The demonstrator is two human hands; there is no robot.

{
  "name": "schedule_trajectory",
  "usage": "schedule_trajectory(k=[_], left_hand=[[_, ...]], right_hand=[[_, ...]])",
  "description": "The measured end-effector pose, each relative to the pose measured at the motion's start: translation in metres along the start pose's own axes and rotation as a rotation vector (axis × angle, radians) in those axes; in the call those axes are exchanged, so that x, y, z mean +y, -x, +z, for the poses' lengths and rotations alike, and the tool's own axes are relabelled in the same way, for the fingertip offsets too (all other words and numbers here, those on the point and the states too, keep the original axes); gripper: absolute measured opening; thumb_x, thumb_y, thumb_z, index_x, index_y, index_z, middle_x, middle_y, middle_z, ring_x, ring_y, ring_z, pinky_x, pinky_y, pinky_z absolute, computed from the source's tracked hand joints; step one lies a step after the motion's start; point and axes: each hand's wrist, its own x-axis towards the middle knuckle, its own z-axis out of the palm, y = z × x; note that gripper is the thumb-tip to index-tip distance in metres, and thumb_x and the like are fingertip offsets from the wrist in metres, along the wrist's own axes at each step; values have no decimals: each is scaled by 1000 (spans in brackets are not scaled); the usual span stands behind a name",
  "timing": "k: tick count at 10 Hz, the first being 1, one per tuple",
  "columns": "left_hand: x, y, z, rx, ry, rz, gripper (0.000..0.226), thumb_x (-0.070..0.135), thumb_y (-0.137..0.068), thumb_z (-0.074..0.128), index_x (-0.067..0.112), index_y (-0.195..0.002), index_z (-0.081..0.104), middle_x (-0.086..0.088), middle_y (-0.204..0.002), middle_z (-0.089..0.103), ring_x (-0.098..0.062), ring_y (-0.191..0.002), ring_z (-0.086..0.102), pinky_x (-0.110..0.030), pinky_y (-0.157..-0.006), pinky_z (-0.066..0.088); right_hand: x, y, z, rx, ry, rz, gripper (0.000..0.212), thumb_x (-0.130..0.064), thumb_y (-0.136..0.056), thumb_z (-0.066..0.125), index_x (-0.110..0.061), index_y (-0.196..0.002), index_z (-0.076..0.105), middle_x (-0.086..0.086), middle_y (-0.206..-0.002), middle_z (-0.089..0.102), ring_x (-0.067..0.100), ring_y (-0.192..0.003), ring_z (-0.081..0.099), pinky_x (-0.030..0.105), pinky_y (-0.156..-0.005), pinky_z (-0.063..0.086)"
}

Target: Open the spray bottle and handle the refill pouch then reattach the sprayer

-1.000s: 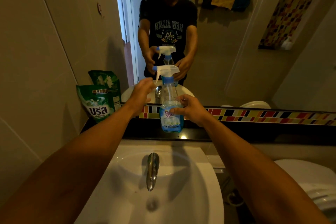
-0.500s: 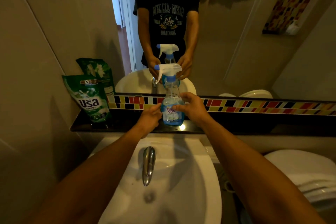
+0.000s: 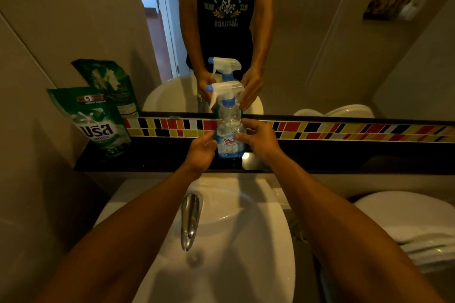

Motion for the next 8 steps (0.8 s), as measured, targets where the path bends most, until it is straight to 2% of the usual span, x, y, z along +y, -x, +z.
schedule_trajectory(k=[1, 2, 3, 4, 5, 6, 7, 8], left_hand=[[-6, -4, 4, 28, -13, 24, 41, -2, -102, 42, 5, -142, 47, -18, -138, 55, -30, -127, 55, -49, -104, 48], [-7, -7, 7, 25, -28, 37, 41, -2, -101, 43, 8, -141, 48, -17, -135, 57, -30, -125, 57, -47, -101, 51], [-8, -12, 10, 30, -34, 25, 41, 0, -101, 43, 10, -141, 48, -14, -135, 58, -27, -124, 58, -47, -100, 52], [-9, -11, 11, 40, -26, 15, 41, 0, -101, 43, 11, -140, 47, -13, -137, 56, -26, -125, 56, -46, -102, 51], [-10, -12, 12, 48, -3, 19, 40, 0, -101, 44, 13, -139, 47, -12, -137, 56, -25, -125, 56, -45, -102, 51], [-9, -12, 14, 56, 3, 14, 41, 1, -101, 46, 9, -142, 46, -10, -138, 56, -21, -121, 59, -38, -98, 54], [-7, -10, 13, 72, -33, 13, 44, 0, -99, 50, 7, -143, 44, 2, -124, 58, -6, -106, 61, -16, -78, 57], [-3, -3, -1, 101, -176, 42, 45, -1, -97, 54, 5, -142, 47, 1, -126, 59, -17, -117, 58, -16, -80, 53]], right_hand=[[6, -3, -2, 14, 3, 7, 51, -8, -87, 78, -20, -134, 64, -18, -107, 70, 9, -103, 70, 28, -76, 65], [10, -3, -6, 25, 7, -3, 52, -6, -89, 77, -17, -138, 62, -18, -109, 69, 3, -96, 69, 20, -69, 62], [15, -2, -8, 24, 1, -17, 53, -5, -90, 75, -14, -140, 60, -7, -122, 71, 6, -104, 69, 22, -76, 62], [16, -1, -7, 37, 10, -39, 53, -5, -90, 75, -14, -141, 60, 0, -130, 70, 5, -104, 69, 25, -82, 63], [17, -1, -6, 37, 5, -47, 52, -5, -90, 75, -14, -140, 60, 2, -131, 70, 9, -109, 70, 34, -90, 63], [15, 3, -6, 32, 8, -41, 56, -4, -90, 75, -14, -143, 57, 4, -135, 68, 19, -122, 67, 42, -93, 62], [15, 6, -7, 35, -3, -18, 66, -4, -91, 75, -14, -151, 48, 7, -144, 61, 23, -128, 62, 47, -95, 60], [15, 16, -11, 88, 5, -26, 61, -12, -95, 72, -17, -150, 48, 4, -139, 62, 23, -126, 63, 44, -93, 62]])
